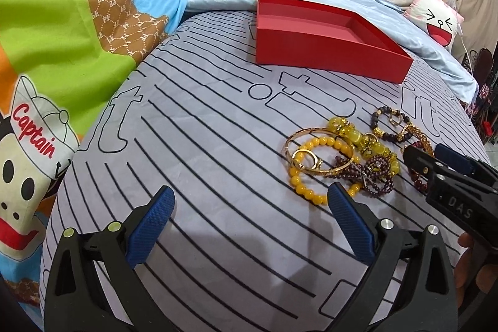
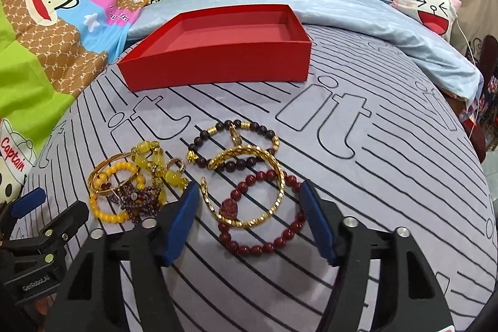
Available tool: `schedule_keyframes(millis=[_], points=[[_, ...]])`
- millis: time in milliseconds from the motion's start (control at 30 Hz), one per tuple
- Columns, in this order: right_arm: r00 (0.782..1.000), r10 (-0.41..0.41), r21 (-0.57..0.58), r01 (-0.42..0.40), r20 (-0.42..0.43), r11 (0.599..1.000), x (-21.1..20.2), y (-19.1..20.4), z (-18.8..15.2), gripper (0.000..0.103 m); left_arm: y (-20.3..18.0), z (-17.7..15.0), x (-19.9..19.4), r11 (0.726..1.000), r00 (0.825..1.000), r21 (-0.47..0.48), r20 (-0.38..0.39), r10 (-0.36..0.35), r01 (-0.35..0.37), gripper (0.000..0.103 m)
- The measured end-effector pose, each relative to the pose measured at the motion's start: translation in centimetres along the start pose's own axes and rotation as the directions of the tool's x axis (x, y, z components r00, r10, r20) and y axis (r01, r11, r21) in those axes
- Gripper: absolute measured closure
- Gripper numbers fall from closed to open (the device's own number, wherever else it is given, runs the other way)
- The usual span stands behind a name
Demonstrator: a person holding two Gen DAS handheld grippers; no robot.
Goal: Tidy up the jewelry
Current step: 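Grasp the thin gold bangle with the left tool while the right tool grasps the twisted gold bangle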
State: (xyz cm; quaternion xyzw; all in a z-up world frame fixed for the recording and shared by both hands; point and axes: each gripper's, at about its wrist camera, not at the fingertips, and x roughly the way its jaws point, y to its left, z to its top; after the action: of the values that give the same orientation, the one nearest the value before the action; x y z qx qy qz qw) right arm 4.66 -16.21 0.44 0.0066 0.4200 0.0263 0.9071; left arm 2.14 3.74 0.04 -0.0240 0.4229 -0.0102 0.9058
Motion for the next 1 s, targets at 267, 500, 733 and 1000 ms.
schedule_keyframes(millis=[267,500,733,1000], points=[[1.000,0.010,0.001,-0.010,-0.003,1.000,0.3,-0.1,0.0,0.049,-0.8,0.6,0.4,0.999,0.999,0.015,-0.008,-0.032,0.032,0.009],[1.000,0.011,0.024,-0.011,0.001,1.000,-0.3,-0.9,0.0,0.049,-2.3,1.6,0.7,0.997,0.997,0.026,-0.014,-0.075,0.075,0.009],[1.000,0.008,0.051,-0.008,0.007,0.999,-0.7,-1.9,0.0,0.049,-3.8,2.8,2.5,0.996,0.997,0.047,-0.027,-0.071,0.073,0.009],[1.000,0.016,0.066,-0.016,0.001,0.998,-0.5,-2.4,-0.1,0.049,-3.7,2.8,3.3,0.994,0.994,0.039,-0.049,-0.099,0.101,0.027]])
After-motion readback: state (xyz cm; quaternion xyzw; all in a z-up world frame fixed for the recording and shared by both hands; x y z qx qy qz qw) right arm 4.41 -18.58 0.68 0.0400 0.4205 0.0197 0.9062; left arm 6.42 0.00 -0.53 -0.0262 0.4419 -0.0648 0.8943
